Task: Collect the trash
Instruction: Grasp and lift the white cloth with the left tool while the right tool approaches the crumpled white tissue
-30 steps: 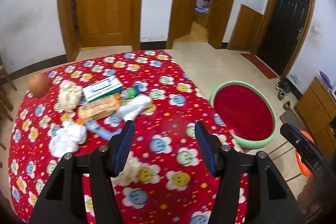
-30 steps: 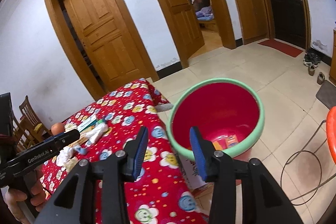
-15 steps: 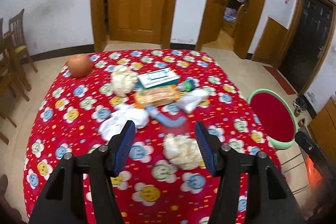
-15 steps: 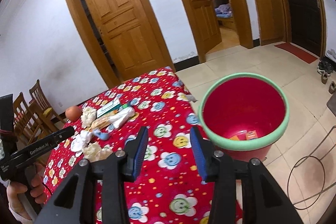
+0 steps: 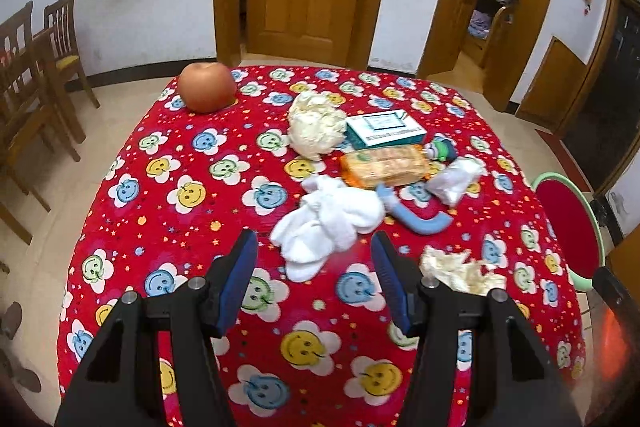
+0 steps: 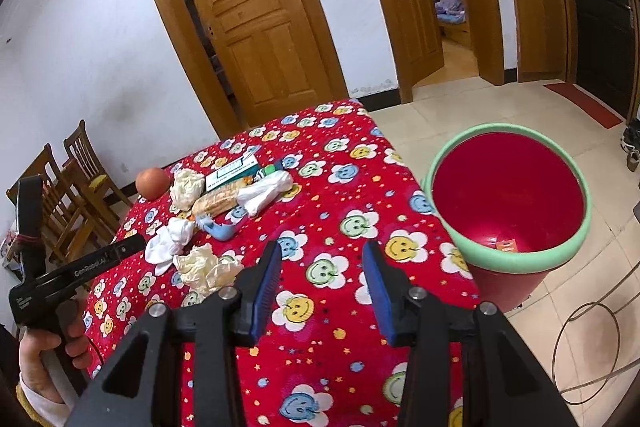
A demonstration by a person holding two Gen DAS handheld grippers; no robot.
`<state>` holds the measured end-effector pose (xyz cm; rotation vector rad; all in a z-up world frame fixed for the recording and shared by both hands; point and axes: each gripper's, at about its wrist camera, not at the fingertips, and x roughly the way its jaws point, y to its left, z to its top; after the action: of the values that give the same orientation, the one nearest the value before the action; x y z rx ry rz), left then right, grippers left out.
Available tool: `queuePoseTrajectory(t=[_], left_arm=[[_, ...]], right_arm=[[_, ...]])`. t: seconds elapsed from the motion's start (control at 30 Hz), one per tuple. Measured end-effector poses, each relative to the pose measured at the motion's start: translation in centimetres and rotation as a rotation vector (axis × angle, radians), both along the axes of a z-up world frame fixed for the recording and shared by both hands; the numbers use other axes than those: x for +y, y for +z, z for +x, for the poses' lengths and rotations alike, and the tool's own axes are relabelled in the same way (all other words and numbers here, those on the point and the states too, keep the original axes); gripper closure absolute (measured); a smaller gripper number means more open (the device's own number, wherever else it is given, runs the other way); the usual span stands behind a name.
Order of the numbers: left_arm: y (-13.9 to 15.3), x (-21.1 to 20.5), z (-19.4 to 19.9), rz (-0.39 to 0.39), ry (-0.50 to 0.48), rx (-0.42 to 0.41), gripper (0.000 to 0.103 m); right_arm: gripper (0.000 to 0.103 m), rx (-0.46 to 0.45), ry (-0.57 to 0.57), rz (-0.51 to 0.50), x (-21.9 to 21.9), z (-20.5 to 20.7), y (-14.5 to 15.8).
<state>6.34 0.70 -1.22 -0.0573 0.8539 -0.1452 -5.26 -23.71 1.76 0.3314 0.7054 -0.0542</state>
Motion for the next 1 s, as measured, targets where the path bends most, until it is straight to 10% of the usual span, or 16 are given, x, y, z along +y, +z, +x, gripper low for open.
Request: queuePoseTrajectory(t=[0.9,1.0], left_arm=[[-4.2,0.3,4.3,-0.025,0.002,0.09,0.044],[-4.3,0.4,4.3,-0.062,-0.02,0.088,0.063]], right_arm=[[0.057,0.097,0.024,0.004,0.6,3.6,-2.7],[0.057,0.102,0.035,0.009,0.8,3.8,-2.9]])
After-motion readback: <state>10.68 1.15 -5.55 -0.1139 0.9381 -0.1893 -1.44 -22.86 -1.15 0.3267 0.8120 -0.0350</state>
